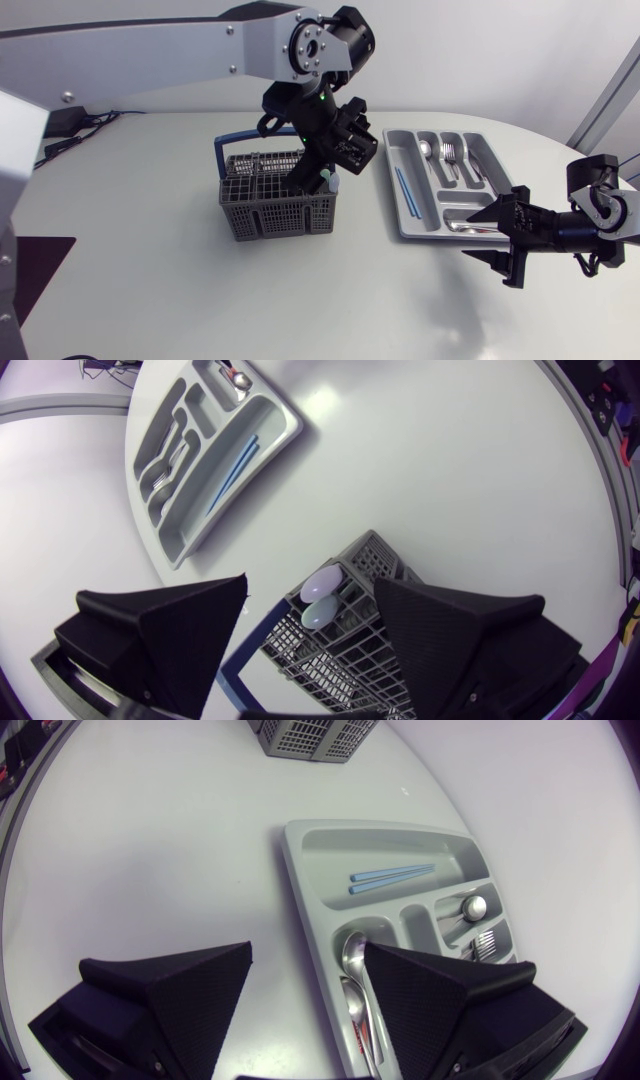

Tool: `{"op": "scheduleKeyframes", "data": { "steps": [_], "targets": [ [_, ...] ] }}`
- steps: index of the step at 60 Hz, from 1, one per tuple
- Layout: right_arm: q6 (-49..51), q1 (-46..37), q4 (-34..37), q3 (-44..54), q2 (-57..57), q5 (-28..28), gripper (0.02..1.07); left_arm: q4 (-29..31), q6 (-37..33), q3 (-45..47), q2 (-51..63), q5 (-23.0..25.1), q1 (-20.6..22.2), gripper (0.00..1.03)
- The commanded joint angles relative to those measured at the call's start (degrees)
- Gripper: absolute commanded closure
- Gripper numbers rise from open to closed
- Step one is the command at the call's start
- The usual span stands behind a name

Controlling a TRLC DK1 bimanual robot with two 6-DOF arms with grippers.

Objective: Unload the cutlery basket into the drawer organizer.

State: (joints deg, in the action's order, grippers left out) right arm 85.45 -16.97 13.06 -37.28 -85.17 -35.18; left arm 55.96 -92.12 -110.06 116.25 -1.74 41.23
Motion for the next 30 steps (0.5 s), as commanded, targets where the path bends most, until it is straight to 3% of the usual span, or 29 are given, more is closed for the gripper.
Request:
{"op": "scheduleKeyframes", "data": {
  "steps": [1, 8, 19, 30],
  "targets": [
    [-0.46, 0.18, -0.84, 0.8, 0.35, -0.68, 0.26, 1.6, -3.25, -2.7, 3.02, 0.33, -0.89, 0.2],
    [-0.55, 0.27, -0.84, 0.54, 0.0, -0.77, 0.26, 4.33, -5.09, -4.2, 4.87, 0.16, -1.33, 0.31],
    [-0.81, 0.8, -1.11, 0.45, -0.62, -0.86, 0.26, 5.38, -5.27, -4.81, 6.54, -0.64, -1.77, 0.34],
    [-1.25, 0.8, -1.81, 0.89, -0.88, -0.86, 0.26, 6.26, -6.15, -6.04, 7.33, -0.64, -1.95, 0.53]
  ]
}}
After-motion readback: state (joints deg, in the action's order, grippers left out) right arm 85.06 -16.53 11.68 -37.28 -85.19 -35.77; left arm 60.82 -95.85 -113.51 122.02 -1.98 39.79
